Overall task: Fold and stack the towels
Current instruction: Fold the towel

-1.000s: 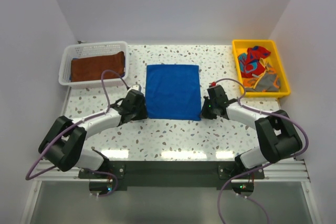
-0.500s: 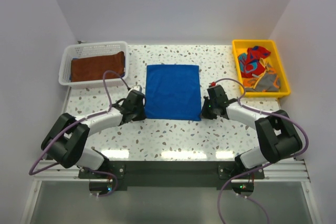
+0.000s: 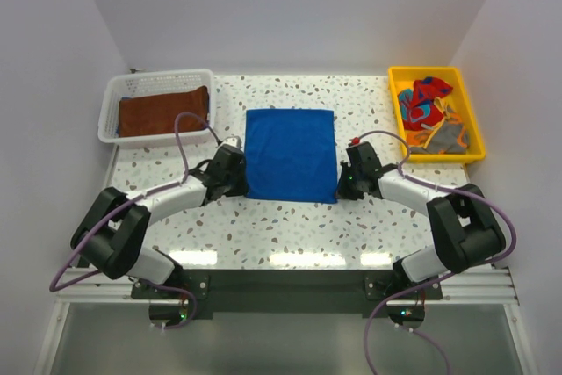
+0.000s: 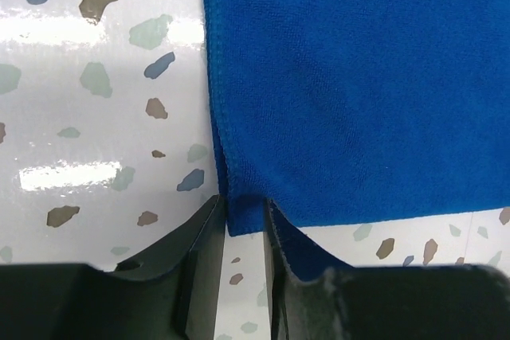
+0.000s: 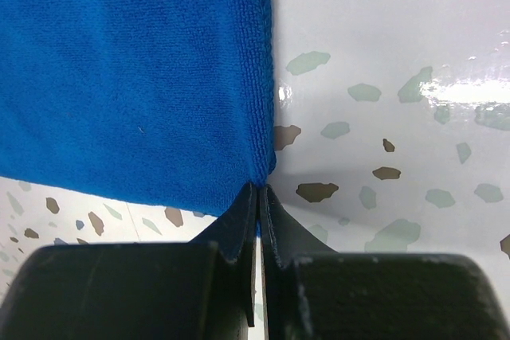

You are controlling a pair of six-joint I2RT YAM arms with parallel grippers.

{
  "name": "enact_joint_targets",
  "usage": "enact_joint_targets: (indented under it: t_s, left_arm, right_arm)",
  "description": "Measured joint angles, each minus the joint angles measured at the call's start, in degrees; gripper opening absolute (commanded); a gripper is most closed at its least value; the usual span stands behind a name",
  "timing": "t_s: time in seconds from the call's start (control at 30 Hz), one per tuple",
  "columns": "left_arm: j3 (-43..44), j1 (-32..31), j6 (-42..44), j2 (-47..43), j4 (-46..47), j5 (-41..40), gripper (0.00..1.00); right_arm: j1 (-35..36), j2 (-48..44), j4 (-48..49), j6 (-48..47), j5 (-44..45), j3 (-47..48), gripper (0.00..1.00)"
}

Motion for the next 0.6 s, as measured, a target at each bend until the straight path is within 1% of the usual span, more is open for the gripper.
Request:
enact_joint_targets:
  t_s: [0.17,0.33,0.4,0.43,0.6]
  left_arm:
    - [0.57,0.0,0.2,1.29,0.63,1.25,0.34]
    - [0.98,0.02,0.28,3.28,0.59,1.75,0.35]
    - [1.44,0.02,0.28,3.65,0.59,1.79,0.31]
    - [1.62,0.0,0.28,3.78,0.59,1.77,0.27]
    - [2.03,0.0,0.46,3.96,-0.2,1.4,0.21]
  right_arm:
    - [0.0,0.0,-0.33,-0.22,-0.02,0.09,0.0]
    - [0.0,0.0,-0.35,-0.46,-0.02,0.09,0.0]
    - [0.0,0.0,-0.33,-0.55,-0.02,0.09,0.0]
    - [0.0,0.0,-0.33,-0.55,-0.02,0.09,0.0]
    - [0.0,0.0,-0.35,-0.59,0.0,0.09,0.0]
